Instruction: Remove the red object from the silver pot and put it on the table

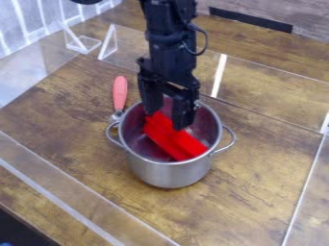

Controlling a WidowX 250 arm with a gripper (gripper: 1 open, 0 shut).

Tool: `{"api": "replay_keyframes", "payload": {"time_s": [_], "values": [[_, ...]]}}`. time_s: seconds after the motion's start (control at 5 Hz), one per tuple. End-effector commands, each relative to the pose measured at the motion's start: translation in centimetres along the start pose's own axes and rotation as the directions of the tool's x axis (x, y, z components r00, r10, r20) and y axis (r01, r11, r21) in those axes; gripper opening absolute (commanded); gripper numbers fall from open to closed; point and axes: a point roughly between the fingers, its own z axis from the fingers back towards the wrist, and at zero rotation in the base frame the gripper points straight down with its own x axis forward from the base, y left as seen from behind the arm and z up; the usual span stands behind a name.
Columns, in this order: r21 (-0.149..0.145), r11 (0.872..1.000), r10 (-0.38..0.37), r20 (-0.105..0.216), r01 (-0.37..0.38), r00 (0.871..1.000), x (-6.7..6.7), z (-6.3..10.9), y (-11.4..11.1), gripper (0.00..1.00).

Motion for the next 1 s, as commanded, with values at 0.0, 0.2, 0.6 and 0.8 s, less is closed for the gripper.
{"api": "replay_keyframes", "payload": {"time_s": [0.0, 0.2, 0.6, 0.8], "values": [[0.014, 1.000, -0.014, 0.053, 0.013, 0.998, 0.6, 0.9, 1.3, 1.00], [0.010, 1.000, -0.027, 0.050, 0.026, 0.998, 0.6, -0.1, 1.9, 1.00], [0.004, 1.000, -0.002, 0.049, 0.001, 0.999, 0.4, -2.3, 1.6, 1.00], [0.002, 0.999, -0.035, 0.042, 0.035, 0.999, 0.0, -2.2, 1.2, 0.00]]}}
